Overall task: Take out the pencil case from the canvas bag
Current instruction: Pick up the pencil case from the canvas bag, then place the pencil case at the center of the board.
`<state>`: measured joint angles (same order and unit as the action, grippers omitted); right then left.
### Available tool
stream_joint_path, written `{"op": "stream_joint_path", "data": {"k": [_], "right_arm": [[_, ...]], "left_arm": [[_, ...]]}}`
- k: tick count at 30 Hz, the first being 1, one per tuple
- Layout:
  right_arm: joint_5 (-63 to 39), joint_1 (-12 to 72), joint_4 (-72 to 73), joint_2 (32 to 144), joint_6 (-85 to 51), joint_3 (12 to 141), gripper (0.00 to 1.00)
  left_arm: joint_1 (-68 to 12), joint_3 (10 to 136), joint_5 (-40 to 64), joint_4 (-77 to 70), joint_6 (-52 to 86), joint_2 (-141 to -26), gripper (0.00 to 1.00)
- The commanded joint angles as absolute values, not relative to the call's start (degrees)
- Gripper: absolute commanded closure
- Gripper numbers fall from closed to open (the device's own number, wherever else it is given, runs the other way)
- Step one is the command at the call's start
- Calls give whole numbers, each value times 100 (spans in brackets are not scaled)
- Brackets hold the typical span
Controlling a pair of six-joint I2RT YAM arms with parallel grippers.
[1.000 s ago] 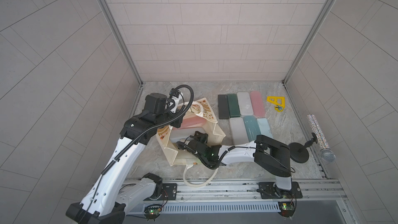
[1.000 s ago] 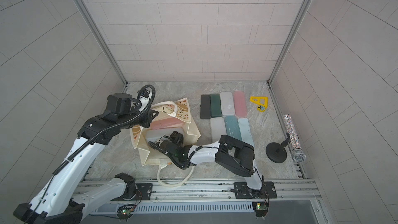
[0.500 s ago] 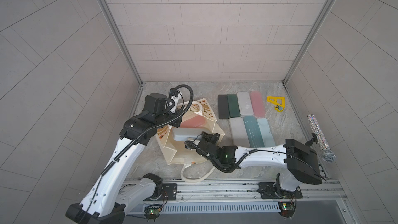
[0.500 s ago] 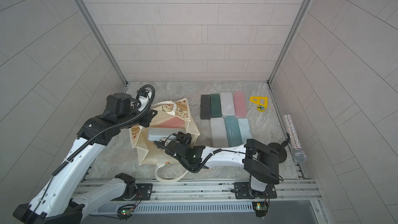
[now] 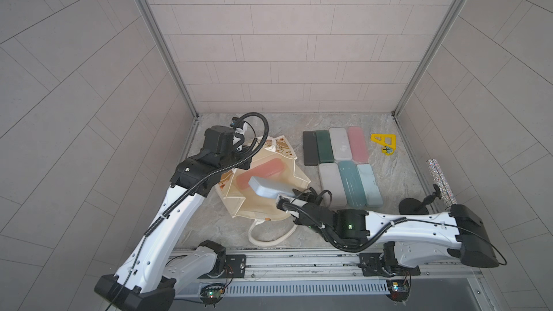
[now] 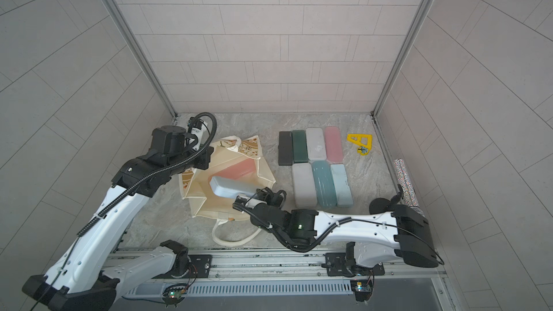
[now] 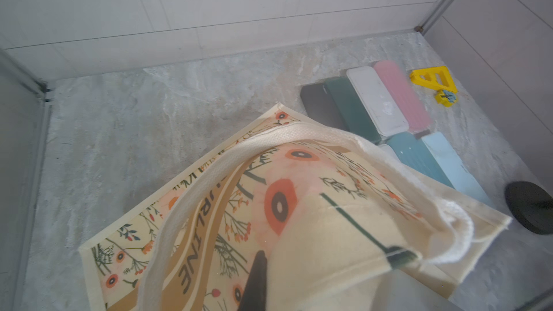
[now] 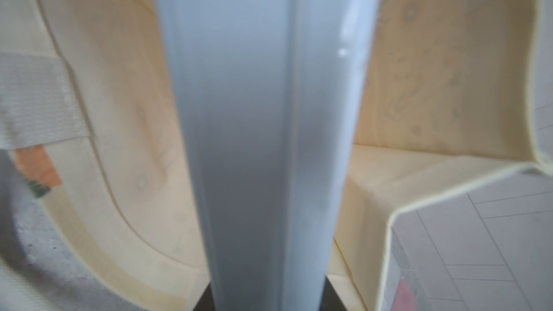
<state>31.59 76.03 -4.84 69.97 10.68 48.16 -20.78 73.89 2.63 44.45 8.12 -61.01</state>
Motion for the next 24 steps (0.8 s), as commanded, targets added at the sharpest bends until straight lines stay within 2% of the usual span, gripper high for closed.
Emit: {"op": "stream_joint_path", "data": {"k": [1,7,12,18,24], "right_arm": [[2962,7607,-428,6297,-106,4567,66],[2891,7401,-717,5815,-1349,4219,67],[2841,6981,-1451,5955,-2295,4329,67],[2583,6324,-2990,6696,-3601,4973,68],[2344,6137,-4297,7846,-4212,5816,67]], "left_arm": [[-2040,7473,-1000,4605,1098,-6169,100],[-1986,7379,-1612,4572,1278,-6037,100],[-1947,7306,-2196,4575,1301,-5789,100],[-1916,7199,-2434,4523,1313,-5533,100],[-1916,7105,-2277,4422,1287,-5410,100]]}}
